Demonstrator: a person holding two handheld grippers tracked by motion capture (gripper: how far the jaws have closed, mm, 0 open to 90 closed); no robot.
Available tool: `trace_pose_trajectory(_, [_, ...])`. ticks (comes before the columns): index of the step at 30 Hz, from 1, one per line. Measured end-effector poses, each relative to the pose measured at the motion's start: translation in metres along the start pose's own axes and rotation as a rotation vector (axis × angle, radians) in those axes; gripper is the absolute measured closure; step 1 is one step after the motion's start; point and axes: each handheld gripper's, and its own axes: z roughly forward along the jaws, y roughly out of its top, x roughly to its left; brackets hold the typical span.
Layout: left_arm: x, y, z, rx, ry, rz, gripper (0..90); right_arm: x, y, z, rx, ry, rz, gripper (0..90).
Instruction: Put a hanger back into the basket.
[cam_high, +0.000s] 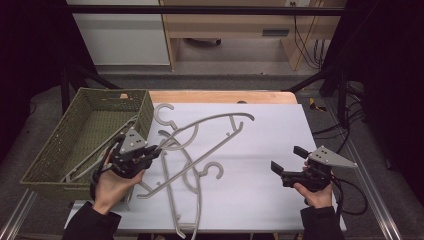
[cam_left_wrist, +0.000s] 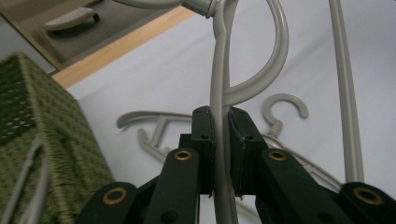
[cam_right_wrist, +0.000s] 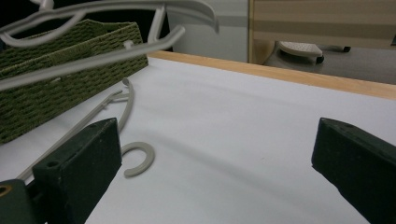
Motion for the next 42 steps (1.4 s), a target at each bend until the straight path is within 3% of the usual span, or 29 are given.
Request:
trace_pose_trajectory(3, [0.013, 0.003, -0.011, -0.011, 0.020, -0.009, 81.6, 0.000, 0.000, 0.000, 0.000, 0.000, 0.000, 1.9])
trace_pose_trajectory(4, [0.015, 0.003, -0.012, -0.031, 0.025, -0.037, 81.5, 0.000, 0.000, 0.000, 0.001, 0.000, -0.001, 1.9])
trace_pose_trajectory(5, [0.021, 0.004, -0.016, -0.013, 0.034, -0.020, 81.5, 0.000, 0.000, 0.000, 0.002, 0.000, -0.001, 1.9])
trace_pose_trajectory(6, [0.024, 0.004, -0.017, -0.030, 0.040, -0.042, 81.5, -0.001, 0.000, 0.000, 0.002, 0.000, -0.001, 1.9])
trace_pose_trajectory(9, [0.037, 0.003, -0.024, -0.029, 0.050, -0.055, 81.5, -0.001, 0.000, 0.000, 0.001, -0.004, -0.001, 1.8])
trace_pose_trajectory(11, [0.047, 0.003, -0.030, -0.016, 0.060, -0.044, 81.6, -0.001, 0.000, 0.000, 0.001, -0.004, -0.001, 1.8])
trace_pose_trajectory(12, [0.051, 0.003, -0.031, -0.041, 0.067, -0.056, 81.5, -0.001, 0.000, 0.000, 0.001, -0.005, 0.000, 1.8])
trace_pose_trajectory(15, [0.066, 0.002, -0.040, -0.039, 0.087, -0.064, 81.5, -0.002, 0.000, 0.000, 0.002, -0.005, 0.000, 1.8])
trace_pose_trajectory(19, [0.082, -0.001, -0.047, -0.022, 0.119, -0.064, 81.5, -0.002, -0.001, 0.000, 0.003, -0.007, 0.002, 1.8])
trace_pose_trajectory(26, [0.110, -0.013, -0.052, -0.004, 0.179, -0.104, 81.5, -0.003, -0.001, 0.000, 0.007, -0.007, 0.005, 1.8])
trace_pose_trajectory(33, [0.133, -0.027, -0.053, 0.014, 0.224, -0.100, 81.5, -0.003, -0.001, 0.000, 0.006, -0.006, 0.006, 1.8])
trace_pose_trajectory(42, [0.158, -0.042, -0.050, 0.020, 0.239, -0.150, 81.5, -0.005, -0.002, 0.000, 0.010, -0.014, 0.008, 1.7])
